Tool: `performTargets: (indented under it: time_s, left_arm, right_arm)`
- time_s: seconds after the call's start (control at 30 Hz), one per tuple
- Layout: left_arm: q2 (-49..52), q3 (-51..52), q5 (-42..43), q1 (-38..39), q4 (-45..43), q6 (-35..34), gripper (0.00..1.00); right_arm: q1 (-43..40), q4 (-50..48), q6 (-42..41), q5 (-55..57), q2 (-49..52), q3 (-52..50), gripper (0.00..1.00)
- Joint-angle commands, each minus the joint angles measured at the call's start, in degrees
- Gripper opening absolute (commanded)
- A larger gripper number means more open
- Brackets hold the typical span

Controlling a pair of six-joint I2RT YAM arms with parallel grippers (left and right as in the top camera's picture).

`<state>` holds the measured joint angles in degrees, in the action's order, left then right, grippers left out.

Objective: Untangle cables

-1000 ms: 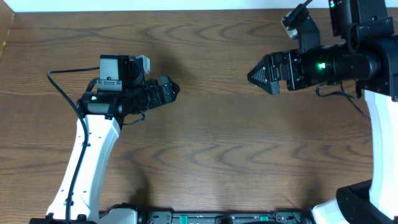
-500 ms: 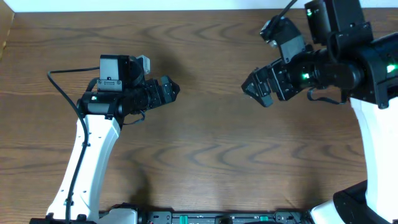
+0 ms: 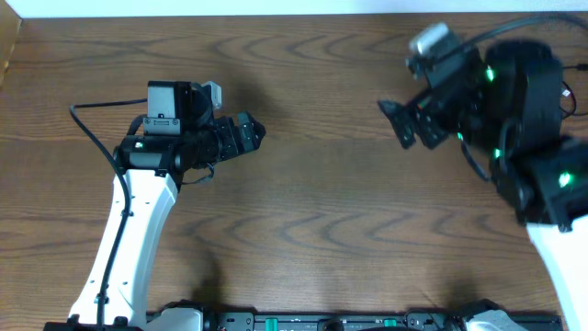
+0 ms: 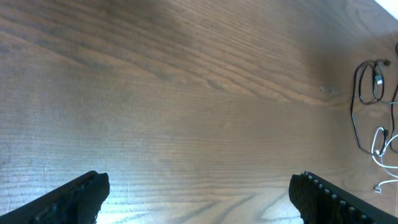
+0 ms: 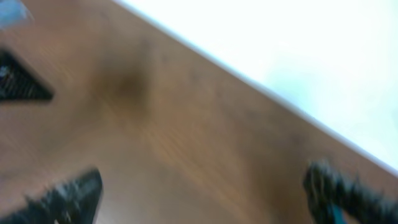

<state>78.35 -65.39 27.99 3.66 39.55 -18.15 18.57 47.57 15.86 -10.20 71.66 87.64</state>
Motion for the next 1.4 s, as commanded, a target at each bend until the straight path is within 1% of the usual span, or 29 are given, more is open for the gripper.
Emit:
performTargets:
  time_s: [0.0, 0.17, 0.27, 0.33, 0.53, 0.67, 0.77, 0.9, 1.07, 1.2, 1.27, 1.37]
  left_arm:
    - [0.1, 0.4, -0.7, -0.2, 0.1, 0.5, 0.98]
    - [0.1, 0.5, -0.6, -0.2, 0.1, 0.5, 0.98]
    - [0.1, 0.5, -0.6, -0.2, 0.1, 0.5, 0.98]
    - [0.1, 0.4, -0.7, -0.2, 0.1, 0.5, 0.98]
    - [0.1, 0.4, -0.7, -0.2, 0.1, 0.5, 0.98]
    - [0.1, 0.4, -0.6, -0.2, 0.1, 0.5, 0.98]
    - [0.1, 0.4, -0.7, -0.2, 0.1, 0.5, 0.98]
    - [0.1, 0.5, -0.7, -0.2, 0.1, 0.5, 0.98]
    - [0.1, 0.4, -0.7, -0.2, 0.1, 0.5, 0.98]
    - [0.1, 0.4, -0.6, -0.2, 0.1, 0.5, 0.98]
    - [0.1, 0.4, -0.7, -0.2, 0.1, 0.5, 0.98]
    - [0.1, 0.4, -0.7, -0.2, 0.1, 0.5, 0.98]
  right_arm:
    - [-3.2, -10.6, 1.5, -1.5, -10.2, -17.8, 0.99]
    - [-7.3, -29.2, 1.6, -5.7, -23.3, -38.8, 0.99]
    - [-8.7, -38.7, 1.6, -5.6, -31.4, -50.1, 0.99]
    - [-9.7, -43.3, 1.5, -5.6, -37.0, -56.9, 0.99]
    - [-11.7, -50.3, 1.6, -5.6, -51.4, -71.2, 0.99]
    - [-12.4, -53.9, 1.5, -3.0, -59.3, -78.9, 0.99]
    - [-12.4, -55.6, 1.5, -2.1, -63.2, -83.4, 0.99]
    - [-12.7, -55.5, 1.3, -2.1, -67.6, -87.4, 0.99]
    - [-14.4, -49.0, 0.8, -2.3, -71.1, -87.3, 0.99]
    - [-15.4, -44.0, -2.9, -2.4, -71.4, -87.3, 0.99]
    - [-15.5, -44.1, -5.7, -2.3, -71.4, -87.3, 0.99]
    - [-15.5, -44.3, -6.0, -2.3, -71.4, -87.3, 0.99]
